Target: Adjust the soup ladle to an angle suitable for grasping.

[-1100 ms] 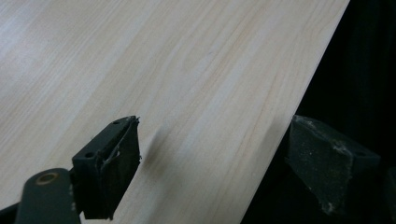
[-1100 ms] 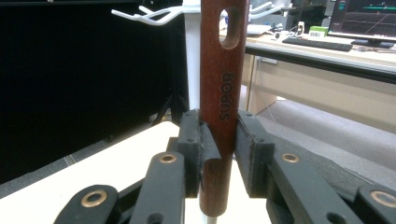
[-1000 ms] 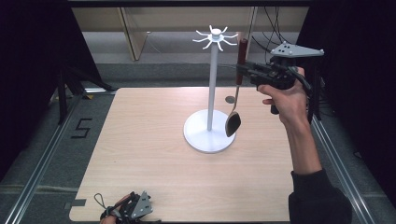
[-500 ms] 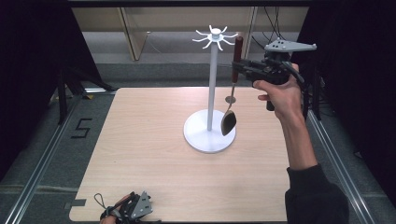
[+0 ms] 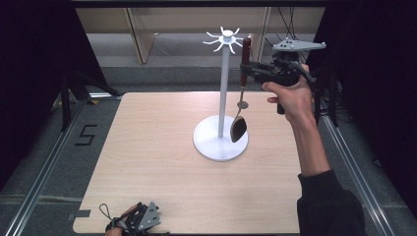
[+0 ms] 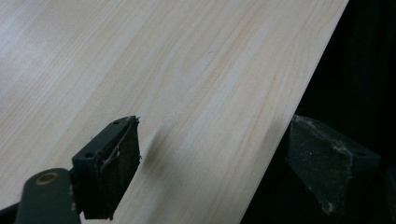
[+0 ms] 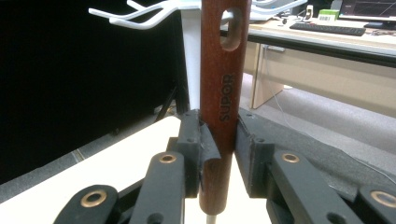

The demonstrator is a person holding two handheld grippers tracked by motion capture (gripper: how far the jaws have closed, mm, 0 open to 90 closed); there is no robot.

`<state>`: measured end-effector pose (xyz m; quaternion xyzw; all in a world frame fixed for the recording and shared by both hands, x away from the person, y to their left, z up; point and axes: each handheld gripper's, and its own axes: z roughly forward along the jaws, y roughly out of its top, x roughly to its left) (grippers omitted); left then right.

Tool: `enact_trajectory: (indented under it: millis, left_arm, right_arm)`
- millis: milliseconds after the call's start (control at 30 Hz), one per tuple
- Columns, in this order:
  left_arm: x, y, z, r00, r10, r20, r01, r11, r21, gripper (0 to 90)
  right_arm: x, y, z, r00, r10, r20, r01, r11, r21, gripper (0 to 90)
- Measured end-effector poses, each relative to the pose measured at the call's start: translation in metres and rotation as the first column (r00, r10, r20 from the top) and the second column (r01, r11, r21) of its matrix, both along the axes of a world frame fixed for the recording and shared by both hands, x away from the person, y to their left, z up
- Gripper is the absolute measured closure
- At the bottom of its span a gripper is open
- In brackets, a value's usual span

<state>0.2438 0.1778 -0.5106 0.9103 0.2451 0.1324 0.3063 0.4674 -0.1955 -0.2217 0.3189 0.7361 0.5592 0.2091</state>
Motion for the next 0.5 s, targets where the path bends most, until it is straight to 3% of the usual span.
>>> enact_trajectory:
  millis: [33,200,433,467,500]
  left_arm:
    - [0.0000,0.0000,0.0000,1.0000,0.000,0.000,0.000,1.0000,0.000,16.5]
    - [-0.0002,0.0000,0.0002,1.0000,-0.001,0.000,0.001,1.0000,0.003,16.5]
    - [-0.0003,-0.0004,0.0003,1.0000,-0.005,-0.003,0.005,1.0000,0.006,16.6]
    - [-0.0002,-0.0003,0.0002,1.0000,-0.003,-0.002,0.003,1.0000,0.004,16.6]
    - [-0.0003,-0.0004,0.0000,1.0000,0.001,-0.002,-0.001,1.0000,0.004,16.5]
  right_arm:
    - [0.0017,0.0006,-0.0003,0.9999,0.001,0.016,-0.001,1.000,-0.006,73.8]
    - [0.0026,0.0044,-0.0008,1.0000,0.001,0.008,-0.001,1.000,-0.018,73.7]
    - [0.0034,0.0046,-0.0016,1.0000,0.007,0.006,-0.007,1.000,-0.010,72.6]
    - [0.0013,0.0043,-0.0013,0.9999,-0.008,-0.012,0.008,1.000,0.010,69.5]
    - [0.0021,0.0035,-0.0015,1.0000,-0.006,-0.001,0.006,1.000,0.009,68.1]
